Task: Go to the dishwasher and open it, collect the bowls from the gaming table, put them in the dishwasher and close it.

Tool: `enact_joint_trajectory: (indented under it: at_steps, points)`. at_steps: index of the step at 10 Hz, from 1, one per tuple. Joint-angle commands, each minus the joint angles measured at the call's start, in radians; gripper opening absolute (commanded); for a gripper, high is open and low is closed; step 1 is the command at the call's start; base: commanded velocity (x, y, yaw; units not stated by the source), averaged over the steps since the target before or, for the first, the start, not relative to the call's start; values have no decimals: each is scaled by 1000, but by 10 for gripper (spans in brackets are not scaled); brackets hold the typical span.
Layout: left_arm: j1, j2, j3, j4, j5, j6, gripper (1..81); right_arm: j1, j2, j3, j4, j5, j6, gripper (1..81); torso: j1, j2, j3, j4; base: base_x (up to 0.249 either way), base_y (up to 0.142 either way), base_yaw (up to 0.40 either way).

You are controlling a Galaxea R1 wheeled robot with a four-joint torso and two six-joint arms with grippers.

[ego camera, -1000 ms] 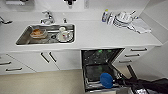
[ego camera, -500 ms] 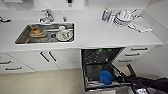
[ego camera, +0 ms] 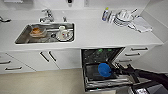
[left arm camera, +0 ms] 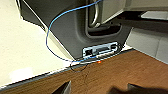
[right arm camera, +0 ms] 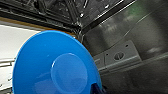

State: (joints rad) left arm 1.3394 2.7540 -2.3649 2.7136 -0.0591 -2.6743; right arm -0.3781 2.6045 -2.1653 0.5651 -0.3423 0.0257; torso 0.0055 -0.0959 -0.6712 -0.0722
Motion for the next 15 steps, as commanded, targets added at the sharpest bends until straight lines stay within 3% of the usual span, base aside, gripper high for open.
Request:
enact_joint_trajectory:
  at_steps: [1, 4, 6, 9, 11, 14, 15]
  points:
    - [19, -13, 9, 15, 28, -1, 811, 181, -21, -10, 51, -85, 17, 811, 0, 0, 0, 0, 0, 0, 0]
    - [19, -14, 9, 17, 28, -1, 811, 159, -63, 9, 61, -159, 16, 811, 0, 0, 0, 0, 0, 0, 0]
    - [19, -13, -8, 17, 28, 1, 811, 107, -148, 54, 61, -211, 10, 811, 0, 0, 0, 0, 0, 0, 0]
    - [19, 1, -30, 18, 44, 1, 811, -9, -324, 196, 42, -211, 5, 811, 0, 0, 0, 0, 0, 0, 0]
    - [18, 3, -30, 18, 47, 1, 811, -110, -415, 230, 44, -210, 0, 811, 0, 0, 0, 0, 0, 0, 0]
    - [16, 4, -30, 18, 61, 1, 811, -311, -443, 202, 45, -172, -78, 811, 0, 0, 0, 0, 0, 0, 0]
    - [16, 4, -30, 18, 61, 1, 811, -379, -427, 185, 47, -146, -102, 811, 64, -100, 0, 0, 0, 0, 0]
